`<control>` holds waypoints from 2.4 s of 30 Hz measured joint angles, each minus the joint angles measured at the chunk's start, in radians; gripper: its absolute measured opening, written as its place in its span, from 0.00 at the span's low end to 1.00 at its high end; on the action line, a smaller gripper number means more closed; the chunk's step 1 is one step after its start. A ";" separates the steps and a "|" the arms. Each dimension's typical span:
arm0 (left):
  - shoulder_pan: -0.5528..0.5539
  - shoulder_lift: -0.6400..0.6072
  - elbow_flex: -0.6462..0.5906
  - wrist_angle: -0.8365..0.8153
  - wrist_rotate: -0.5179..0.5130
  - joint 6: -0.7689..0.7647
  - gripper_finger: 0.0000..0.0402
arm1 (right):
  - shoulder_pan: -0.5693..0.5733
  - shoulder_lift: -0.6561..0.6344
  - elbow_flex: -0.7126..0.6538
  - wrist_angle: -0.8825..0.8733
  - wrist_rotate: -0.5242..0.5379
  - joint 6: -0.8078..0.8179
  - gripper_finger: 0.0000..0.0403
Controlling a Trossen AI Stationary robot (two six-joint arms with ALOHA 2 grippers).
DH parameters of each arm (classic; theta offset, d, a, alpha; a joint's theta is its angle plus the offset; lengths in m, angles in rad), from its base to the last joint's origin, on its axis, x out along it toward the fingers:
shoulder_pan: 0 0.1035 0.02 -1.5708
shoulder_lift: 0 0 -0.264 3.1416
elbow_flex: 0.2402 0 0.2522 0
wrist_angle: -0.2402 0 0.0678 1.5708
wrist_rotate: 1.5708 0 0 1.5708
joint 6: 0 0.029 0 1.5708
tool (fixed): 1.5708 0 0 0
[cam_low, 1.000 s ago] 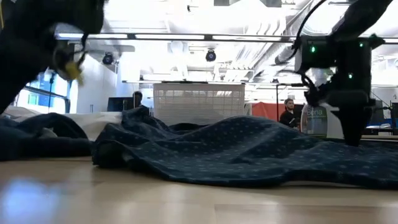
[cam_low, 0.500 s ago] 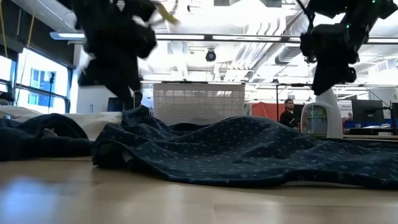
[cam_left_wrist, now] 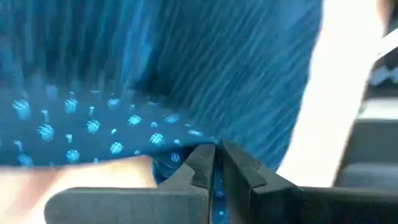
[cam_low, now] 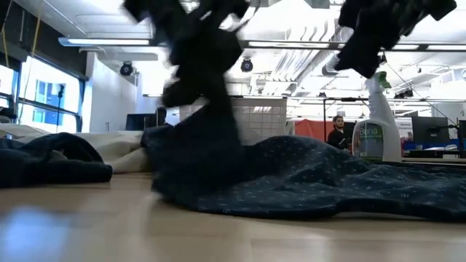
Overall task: Fold laundry
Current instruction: Fold the navy blue polo shirt
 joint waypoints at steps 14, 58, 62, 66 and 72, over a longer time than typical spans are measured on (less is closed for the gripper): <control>0.274 0.172 0.483 0.136 0.038 0.267 0.00 | 0.082 0.013 -0.002 -0.010 0.119 0.123 0.58; 0.160 0.301 0.240 0.075 -0.104 0.395 0.37 | 0.066 -0.170 0.162 -0.629 0.735 0.366 0.00; 0.132 0.296 0.243 -0.106 -0.095 0.413 0.24 | 0.066 -0.170 0.162 -0.625 0.720 0.364 0.00; 0.076 0.267 0.245 -0.308 -0.087 0.447 0.05 | 0.066 -0.169 0.162 -0.619 0.719 0.356 0.00; -0.014 0.174 0.240 -0.521 -0.090 0.440 0.08 | 0.066 -0.169 0.162 -0.633 0.723 0.329 0.00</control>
